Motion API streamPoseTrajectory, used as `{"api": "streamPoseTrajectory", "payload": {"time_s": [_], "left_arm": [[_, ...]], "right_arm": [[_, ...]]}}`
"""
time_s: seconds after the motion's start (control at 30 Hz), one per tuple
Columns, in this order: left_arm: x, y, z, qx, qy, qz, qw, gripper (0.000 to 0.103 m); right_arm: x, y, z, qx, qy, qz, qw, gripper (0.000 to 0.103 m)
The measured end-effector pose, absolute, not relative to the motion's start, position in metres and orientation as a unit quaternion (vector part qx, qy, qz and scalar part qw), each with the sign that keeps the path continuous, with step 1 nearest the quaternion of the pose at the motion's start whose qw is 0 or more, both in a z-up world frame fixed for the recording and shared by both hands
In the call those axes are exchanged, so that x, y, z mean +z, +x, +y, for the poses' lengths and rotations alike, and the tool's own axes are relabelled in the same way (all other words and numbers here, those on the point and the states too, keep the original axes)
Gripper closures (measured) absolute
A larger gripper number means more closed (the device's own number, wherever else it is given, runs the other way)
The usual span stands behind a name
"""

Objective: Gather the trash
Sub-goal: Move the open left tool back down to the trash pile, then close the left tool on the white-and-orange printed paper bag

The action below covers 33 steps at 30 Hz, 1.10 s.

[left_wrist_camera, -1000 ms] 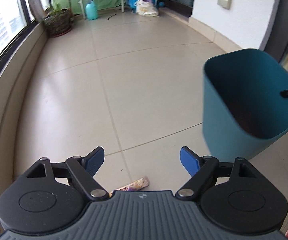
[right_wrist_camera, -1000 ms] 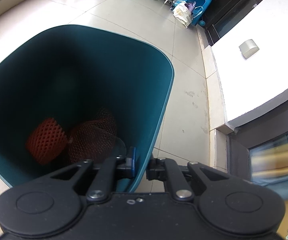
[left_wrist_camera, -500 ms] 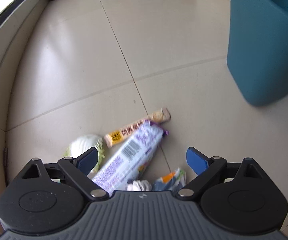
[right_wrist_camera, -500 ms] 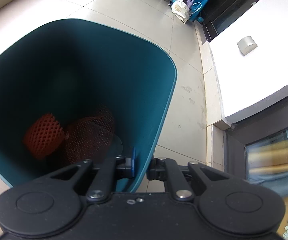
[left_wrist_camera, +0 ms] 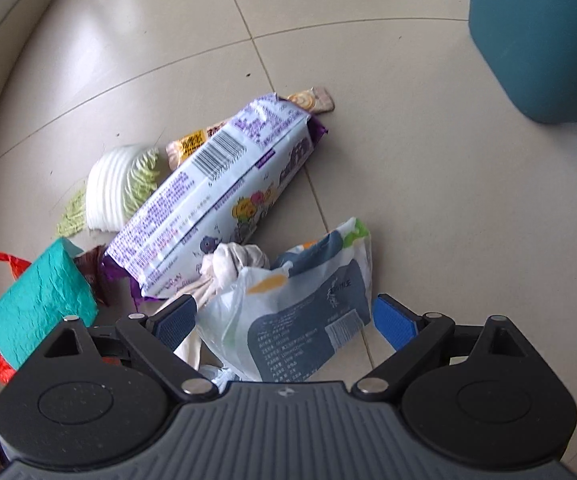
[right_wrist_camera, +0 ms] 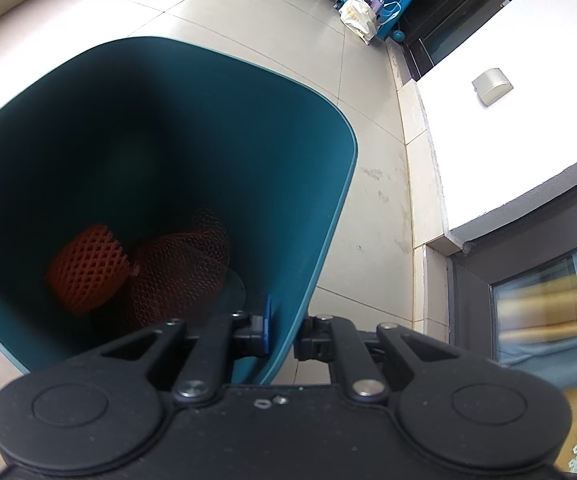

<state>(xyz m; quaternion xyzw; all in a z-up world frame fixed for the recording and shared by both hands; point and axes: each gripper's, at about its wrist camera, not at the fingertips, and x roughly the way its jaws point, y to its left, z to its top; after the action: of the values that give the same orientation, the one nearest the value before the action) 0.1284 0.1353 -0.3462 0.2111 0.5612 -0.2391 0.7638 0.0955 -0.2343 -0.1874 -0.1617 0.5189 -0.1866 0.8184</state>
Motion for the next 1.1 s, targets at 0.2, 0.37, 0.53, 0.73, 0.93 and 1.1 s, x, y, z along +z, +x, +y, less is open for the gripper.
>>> {"api": "streamPoseTrajectory", "payload": {"time_s": [0.2,0.37,0.53,0.73,0.93,1.1], "left_arm": [[-0.356,0.125,0.132,-0.226,0.217,0.567,0.762,0.044],[-0.349,0.118,0.129,-0.222,0.211,0.559,0.77,0.055],[-0.333,0.116,0.129,-0.218,0.191,0.553,0.782,0.073],[-0.313,0.119,0.128,-0.217,0.159,0.545,0.794,0.077],[-0.286,0.122,0.118,-0.229,0.146,0.541,0.796,0.077],[-0.295,0.127,0.12,-0.25,0.122,0.547,0.789,0.077]], "right_arm": [[-0.187,0.095,-0.235,-0.186,-0.161,0.519,0.819,0.093],[-0.188,0.094,-0.234,-0.186,-0.162,0.518,0.819,0.093],[-0.188,0.093,-0.234,-0.187,-0.16,0.518,0.819,0.093],[-0.187,0.092,-0.233,-0.184,-0.159,0.515,0.822,0.093],[-0.186,0.089,-0.231,-0.177,-0.165,0.513,0.824,0.093],[-0.186,0.089,-0.234,-0.175,-0.163,0.513,0.825,0.093]]}}
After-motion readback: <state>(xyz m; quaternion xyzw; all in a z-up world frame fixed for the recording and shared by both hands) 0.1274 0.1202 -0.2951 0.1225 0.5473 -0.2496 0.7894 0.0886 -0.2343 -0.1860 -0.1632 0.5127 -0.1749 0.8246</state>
